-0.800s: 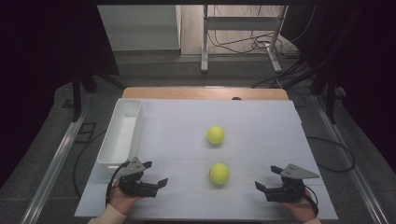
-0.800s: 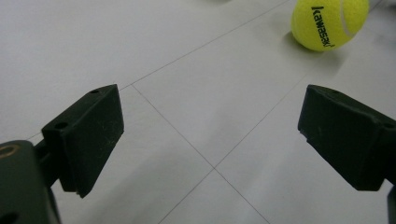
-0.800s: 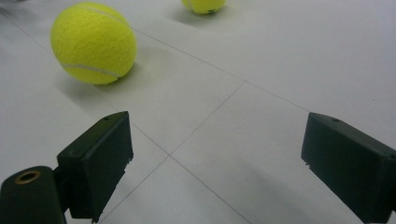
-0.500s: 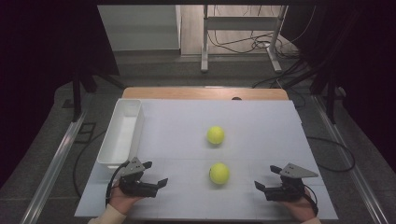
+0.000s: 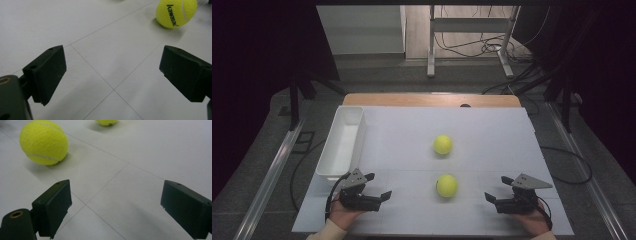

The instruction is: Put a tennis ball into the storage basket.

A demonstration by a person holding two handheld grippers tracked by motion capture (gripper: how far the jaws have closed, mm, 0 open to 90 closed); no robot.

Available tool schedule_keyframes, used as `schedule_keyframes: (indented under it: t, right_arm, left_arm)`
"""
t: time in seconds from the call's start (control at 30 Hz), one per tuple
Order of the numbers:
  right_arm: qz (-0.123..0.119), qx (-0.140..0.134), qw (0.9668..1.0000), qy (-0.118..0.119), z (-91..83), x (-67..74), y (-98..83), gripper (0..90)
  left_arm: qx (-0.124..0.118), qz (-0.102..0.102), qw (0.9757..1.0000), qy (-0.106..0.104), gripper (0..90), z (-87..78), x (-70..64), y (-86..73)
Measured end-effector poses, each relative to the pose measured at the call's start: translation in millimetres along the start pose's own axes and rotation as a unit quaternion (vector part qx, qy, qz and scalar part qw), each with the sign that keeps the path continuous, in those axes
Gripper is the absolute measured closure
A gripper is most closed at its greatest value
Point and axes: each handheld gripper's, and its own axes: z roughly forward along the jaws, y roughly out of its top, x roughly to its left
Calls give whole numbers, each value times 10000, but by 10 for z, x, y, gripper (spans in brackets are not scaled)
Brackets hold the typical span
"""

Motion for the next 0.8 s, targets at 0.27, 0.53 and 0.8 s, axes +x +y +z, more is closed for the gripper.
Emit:
schedule_keyframes:
  t: [0.27, 0.53, 0.8]
  right_arm:
    - [-55, -71, 10000, 22, -39, 46, 5, 104]
    - [-42, -60, 10000, 4, -39, 39, 3, 104]
    - [-35, -52, 10000, -23, -47, 42, -2, 104]
  left_arm:
    - [-17, 44, 10000, 15, 79, -11, -37, 6]
    - [-4, 42, 10000, 23, 80, -10, -39, 6]
    - [-32, 56, 10000, 18, 80, -16, -57, 35]
